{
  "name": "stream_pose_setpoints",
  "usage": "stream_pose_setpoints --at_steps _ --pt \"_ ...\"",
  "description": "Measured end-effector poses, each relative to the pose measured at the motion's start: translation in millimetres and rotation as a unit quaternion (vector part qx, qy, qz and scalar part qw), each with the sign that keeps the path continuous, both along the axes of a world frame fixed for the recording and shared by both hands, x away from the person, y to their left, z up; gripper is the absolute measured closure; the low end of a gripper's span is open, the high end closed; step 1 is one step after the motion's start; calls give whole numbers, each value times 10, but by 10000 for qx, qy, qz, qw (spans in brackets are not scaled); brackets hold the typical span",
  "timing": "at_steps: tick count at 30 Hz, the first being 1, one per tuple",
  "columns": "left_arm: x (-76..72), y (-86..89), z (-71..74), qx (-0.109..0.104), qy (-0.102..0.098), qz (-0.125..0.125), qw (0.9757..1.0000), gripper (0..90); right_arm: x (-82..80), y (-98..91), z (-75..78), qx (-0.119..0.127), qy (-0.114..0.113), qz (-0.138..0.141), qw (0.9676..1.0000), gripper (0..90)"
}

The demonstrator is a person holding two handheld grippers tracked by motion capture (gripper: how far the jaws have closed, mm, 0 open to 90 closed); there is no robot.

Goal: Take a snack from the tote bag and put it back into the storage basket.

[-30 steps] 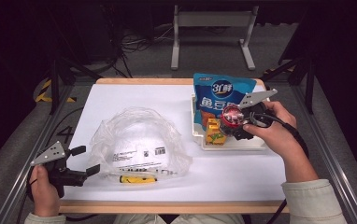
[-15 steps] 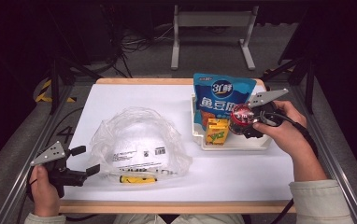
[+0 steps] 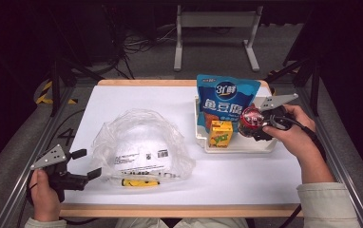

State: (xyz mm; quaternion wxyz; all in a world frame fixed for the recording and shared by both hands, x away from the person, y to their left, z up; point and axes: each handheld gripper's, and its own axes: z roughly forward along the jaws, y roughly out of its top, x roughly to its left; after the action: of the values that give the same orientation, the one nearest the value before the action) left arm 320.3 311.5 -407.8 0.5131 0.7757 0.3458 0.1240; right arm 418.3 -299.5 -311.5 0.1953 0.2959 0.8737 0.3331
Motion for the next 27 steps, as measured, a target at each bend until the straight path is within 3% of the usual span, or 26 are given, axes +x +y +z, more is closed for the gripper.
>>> stream_pose_setpoints --at_steps 10,27 --pt "-48 32 -7 -20 -13 71 10000 22 75 -38 -179 -186 -48 228 9996 253" --pt "-53 40 -8 -23 5 75 10000 22 173 -67 -475 -285 154 202 9993 253"
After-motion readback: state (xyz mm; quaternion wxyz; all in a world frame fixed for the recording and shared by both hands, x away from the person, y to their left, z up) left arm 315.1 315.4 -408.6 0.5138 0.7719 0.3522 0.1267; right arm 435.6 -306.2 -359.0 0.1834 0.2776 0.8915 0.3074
